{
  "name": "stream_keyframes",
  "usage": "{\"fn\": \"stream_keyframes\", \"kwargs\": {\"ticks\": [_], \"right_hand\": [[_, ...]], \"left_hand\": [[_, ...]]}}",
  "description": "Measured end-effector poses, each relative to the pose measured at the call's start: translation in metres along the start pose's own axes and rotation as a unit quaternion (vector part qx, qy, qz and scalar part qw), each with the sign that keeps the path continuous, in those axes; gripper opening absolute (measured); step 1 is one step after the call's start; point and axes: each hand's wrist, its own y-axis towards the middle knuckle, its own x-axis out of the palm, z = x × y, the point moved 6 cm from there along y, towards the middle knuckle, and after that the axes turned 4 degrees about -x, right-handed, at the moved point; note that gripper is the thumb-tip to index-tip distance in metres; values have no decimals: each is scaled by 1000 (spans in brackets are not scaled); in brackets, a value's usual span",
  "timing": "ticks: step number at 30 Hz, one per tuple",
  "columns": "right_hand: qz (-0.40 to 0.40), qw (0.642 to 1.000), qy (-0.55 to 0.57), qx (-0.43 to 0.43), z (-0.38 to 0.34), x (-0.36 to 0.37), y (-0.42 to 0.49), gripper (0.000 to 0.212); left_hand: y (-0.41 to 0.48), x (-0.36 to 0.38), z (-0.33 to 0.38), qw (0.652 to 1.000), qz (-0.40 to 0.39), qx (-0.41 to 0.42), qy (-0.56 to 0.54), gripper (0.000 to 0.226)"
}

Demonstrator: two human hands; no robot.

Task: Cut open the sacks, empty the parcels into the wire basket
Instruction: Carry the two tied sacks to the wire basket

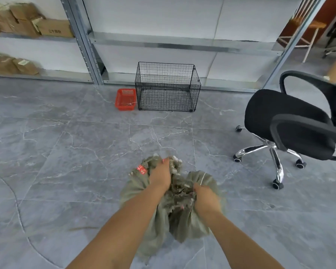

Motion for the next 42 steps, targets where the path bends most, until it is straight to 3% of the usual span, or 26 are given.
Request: {"fn": "stream_keyframes", "kwargs": {"ticks": [5,12,16,25,34,42], "right_hand": [[33,992,96,71,24,-53,-37,39],[89,985,119,85,10,-186,-63,32],[98,987,112,62,-7,-254,-80,39],[145,984,101,17,-39,-355,-90,35],[167,980,103,11,-71,-403,-18,28],[180,974,133,22,-101,-452,90,42]], "left_hand": [[-24,-46,7,998,-9,52,-18,32],[-60,-173,33,993,18,-14,-119,31],[-69,-243,65,997,56,-5,-56,27],[-74,-338,120,993,101,59,15,19],[-4,-385,129,986,128,94,53,32],[103,-424,129,987,86,123,62,34]]}}
